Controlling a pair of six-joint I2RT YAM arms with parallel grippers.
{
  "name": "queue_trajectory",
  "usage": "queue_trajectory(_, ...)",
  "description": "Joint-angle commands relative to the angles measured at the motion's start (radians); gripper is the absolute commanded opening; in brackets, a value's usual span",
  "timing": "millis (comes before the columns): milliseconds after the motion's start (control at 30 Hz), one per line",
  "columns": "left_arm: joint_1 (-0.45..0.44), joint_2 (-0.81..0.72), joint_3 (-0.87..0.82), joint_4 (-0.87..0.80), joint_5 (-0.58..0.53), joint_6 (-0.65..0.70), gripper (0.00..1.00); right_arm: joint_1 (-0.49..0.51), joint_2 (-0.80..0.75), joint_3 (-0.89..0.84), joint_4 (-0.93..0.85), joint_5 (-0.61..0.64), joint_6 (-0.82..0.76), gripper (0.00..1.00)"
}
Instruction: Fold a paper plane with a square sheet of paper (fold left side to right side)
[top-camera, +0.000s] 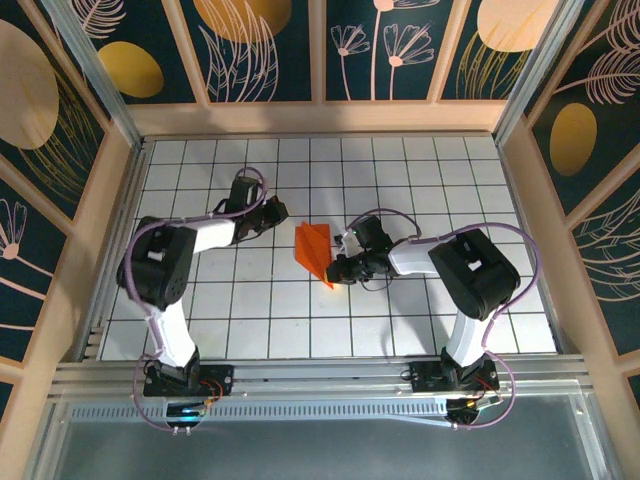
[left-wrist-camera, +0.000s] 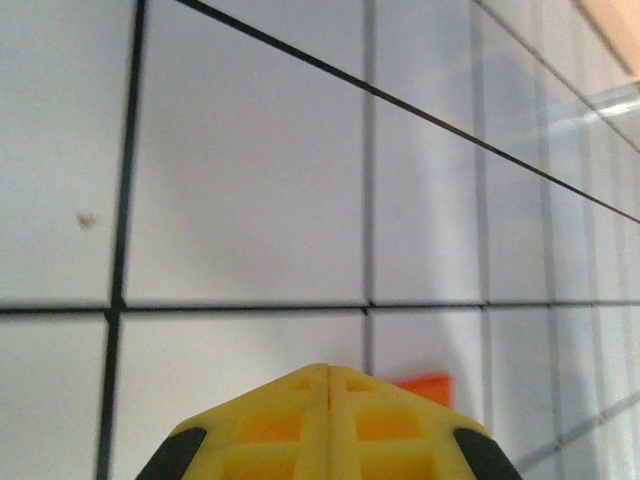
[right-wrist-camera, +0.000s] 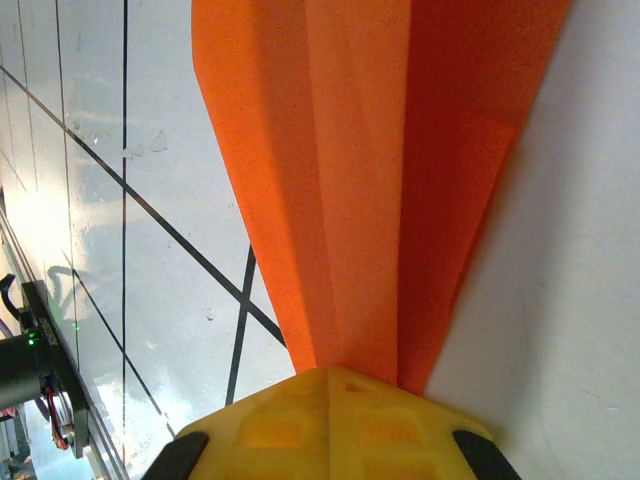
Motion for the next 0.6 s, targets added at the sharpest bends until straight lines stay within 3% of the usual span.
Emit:
queue_trajectory(0, -0.06, -0.098, -0.097, 0.07, 0.058, 0.014, 0.0, -0.013, 0.067, -0.048, -0.093, 0.174, -0.01, 0.0)
queue_trajectory(200, -0.176, -0.057, -0.15, 0.177, 0.14, -0.049, 0.0, -0.013, 0.069, -0.048, -0.094, 0.179, -0.01, 0.0)
queue_trajectory(567, -0.205, 0.089, -0.074, 0.219, 0.177, -0.048, 0.0, -0.013, 0.075, -0.045, -0.101, 0.182, -0.012, 0.0)
